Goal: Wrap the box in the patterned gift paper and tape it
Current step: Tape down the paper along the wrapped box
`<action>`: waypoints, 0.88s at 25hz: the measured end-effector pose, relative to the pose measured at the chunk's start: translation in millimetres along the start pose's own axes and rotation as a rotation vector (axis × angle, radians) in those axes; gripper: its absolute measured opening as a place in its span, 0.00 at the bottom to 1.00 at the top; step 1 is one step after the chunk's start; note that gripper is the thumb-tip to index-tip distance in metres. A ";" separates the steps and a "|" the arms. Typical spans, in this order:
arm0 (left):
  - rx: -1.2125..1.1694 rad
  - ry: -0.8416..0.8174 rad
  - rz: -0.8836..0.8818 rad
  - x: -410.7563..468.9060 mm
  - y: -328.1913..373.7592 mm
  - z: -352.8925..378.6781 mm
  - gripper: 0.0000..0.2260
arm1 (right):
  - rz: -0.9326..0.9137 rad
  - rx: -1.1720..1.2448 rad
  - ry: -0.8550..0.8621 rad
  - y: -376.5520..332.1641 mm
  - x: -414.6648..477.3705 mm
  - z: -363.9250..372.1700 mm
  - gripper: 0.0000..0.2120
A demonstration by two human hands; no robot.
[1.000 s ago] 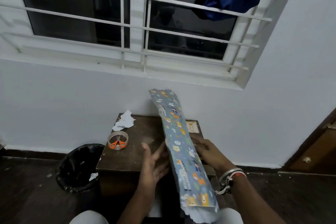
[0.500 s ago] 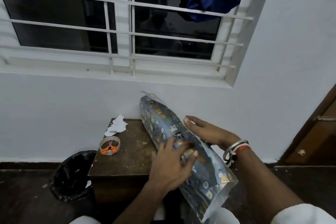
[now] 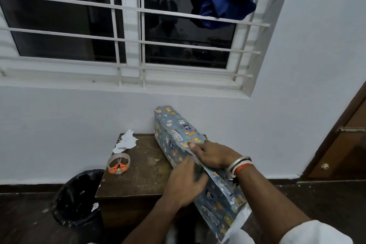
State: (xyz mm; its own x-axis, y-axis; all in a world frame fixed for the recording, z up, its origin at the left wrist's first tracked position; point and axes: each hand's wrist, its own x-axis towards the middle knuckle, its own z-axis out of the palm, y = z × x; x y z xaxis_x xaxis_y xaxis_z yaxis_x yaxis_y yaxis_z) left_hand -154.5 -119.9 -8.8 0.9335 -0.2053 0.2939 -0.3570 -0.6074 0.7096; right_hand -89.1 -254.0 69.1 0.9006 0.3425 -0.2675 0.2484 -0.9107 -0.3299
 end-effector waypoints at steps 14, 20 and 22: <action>-0.928 0.425 -0.705 61.5 -58.2 -29.5 0.22 | 0.013 -0.243 0.128 -4.6 -6.5 53.3 0.30; -1.091 0.368 -0.764 66.9 -73.8 -17.4 0.12 | -0.003 -0.187 0.224 3.9 -4.7 62.0 0.39; -1.118 0.359 -0.775 68.1 -78.8 -13.7 0.11 | -0.014 -0.183 0.253 5.2 -5.3 63.9 0.37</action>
State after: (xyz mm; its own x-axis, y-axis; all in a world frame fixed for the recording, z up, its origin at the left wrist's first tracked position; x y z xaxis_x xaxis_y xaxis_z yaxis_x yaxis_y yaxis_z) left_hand -63.2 -75.5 -35.9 0.9038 0.2035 -0.3765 0.2416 0.4835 0.8413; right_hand -115.3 -245.8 10.9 0.9511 0.3080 -0.0226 0.3008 -0.9405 -0.1577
